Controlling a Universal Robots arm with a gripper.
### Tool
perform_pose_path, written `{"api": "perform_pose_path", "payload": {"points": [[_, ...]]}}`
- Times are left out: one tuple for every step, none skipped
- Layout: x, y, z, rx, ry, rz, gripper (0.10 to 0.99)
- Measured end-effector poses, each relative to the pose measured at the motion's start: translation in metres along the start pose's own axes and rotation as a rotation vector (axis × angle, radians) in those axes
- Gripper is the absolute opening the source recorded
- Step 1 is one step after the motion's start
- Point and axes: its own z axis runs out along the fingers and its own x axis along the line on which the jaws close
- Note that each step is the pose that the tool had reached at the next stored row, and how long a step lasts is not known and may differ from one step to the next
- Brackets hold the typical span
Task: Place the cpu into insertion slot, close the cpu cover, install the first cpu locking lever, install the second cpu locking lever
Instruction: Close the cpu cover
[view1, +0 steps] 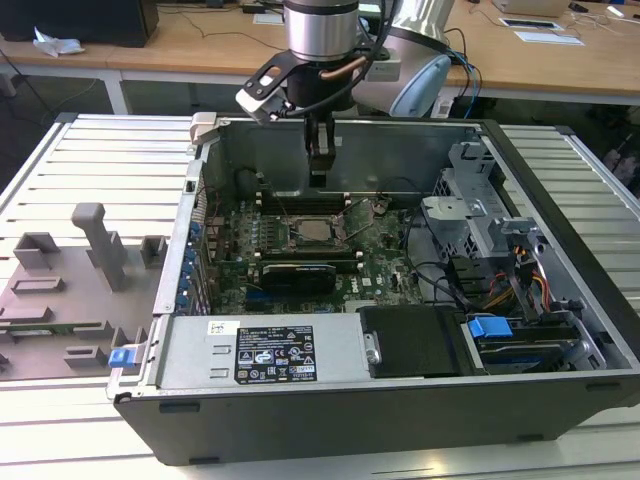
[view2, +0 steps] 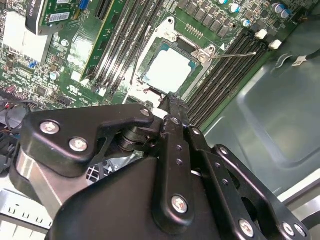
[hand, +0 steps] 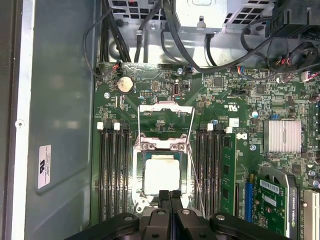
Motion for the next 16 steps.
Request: {"api": "perform_pose_path", "payload": {"points": [[0.0000, 0.0007, -0.0001, 0.000, -0.0002, 0.000, 0.106], [0.0000, 0.0019, 0.0000, 0.000, -0.0002, 0.000, 0.106], [-0.0001, 0.0041, 0.0001, 0.000, -0.0001, 0.000, 0.106], [-0.0001, 0.0061, 0.0002, 0.000, 0.0000, 0.000, 0.106], [-0.0002, 0.0089, 0.0004, 0.001, 0.0000, 0.000, 0.106], [-0.0002, 0.0119, 0.0005, 0.001, 0.0000, 0.000, 0.106], [-0.0003, 0.0133, 0.0006, 0.001, 0.0000, 0.000, 0.106], [-0.0003, 0.0145, 0.0006, 0.001, 0.0000, 0.000, 0.106], [-0.0003, 0.0171, 0.0008, 0.002, 0.0000, 0.000, 0.106], [-0.0004, 0.0185, 0.0008, 0.002, 0.0000, 0.000, 0.106], [-0.0004, 0.0196, 0.0009, 0.002, 0.0000, 0.000, 0.106], [-0.0004, 0.0226, 0.0010, 0.002, 0.0000, 0.000, 0.106], [-0.0005, 0.0260, 0.0012, 0.003, 0.0001, 0.000, 0.106], [-0.0006, 0.0304, 0.0014, 0.003, 0.0001, 0.000, 0.106], [-0.0006, 0.0331, 0.0015, 0.004, 0.0000, 0.000, 0.106], [-0.0007, 0.0365, 0.0017, 0.004, 0.0000, 0.000, 0.106]]}}
